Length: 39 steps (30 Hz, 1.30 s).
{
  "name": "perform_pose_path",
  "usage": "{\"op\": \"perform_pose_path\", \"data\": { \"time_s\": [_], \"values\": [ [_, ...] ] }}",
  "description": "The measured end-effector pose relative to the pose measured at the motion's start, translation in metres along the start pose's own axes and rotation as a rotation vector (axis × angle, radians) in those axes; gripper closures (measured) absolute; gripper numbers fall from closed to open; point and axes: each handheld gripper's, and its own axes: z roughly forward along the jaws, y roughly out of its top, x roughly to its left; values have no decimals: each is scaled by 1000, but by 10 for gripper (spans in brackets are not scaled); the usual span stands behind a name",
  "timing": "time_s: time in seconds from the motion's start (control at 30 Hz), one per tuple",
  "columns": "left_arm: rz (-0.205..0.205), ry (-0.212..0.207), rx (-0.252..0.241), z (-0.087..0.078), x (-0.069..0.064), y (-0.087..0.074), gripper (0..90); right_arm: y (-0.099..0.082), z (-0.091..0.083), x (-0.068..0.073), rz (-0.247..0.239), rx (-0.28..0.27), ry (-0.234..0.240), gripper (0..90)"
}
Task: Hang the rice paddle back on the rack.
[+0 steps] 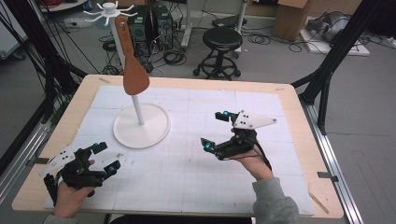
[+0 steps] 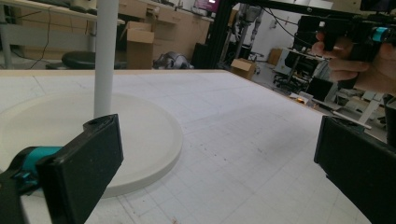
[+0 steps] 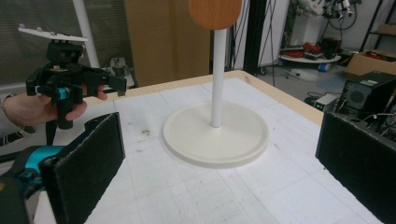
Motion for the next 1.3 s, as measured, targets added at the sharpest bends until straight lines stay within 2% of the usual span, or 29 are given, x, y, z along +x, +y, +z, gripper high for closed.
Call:
{"op": "perform_pose_path", "data": {
  "time_s": [0.27,0.37,0.5,0.63,0.8,0.93,1.07,1.3],
  "values": [
    [-4,-9,15,6,0,-1,18,-27,-23,-6,32,-4,-49,0],
    [13,-14,23,7,-2,-1,18,-35,-32,-6,31,29,-64,0],
    [9,-17,19,8,-1,-1,18,-45,-42,-6,54,34,-68,0],
    [9,-21,24,9,-1,-1,18,-53,-49,-9,110,6,-74,0],
    [18,-25,34,11,-2,-2,18,-60,-60,-9,130,-1,-90,0],
    [13,-28,34,11,-2,-2,18,-67,-70,-7,124,9,-99,0],
    [16,-50,38,11,-6,-2,18,-74,-83,-4,124,-30,-112,0],
    [33,-58,48,14,-9,-2,18,-81,-105,-4,100,-50,-122,0]
  ]
}}
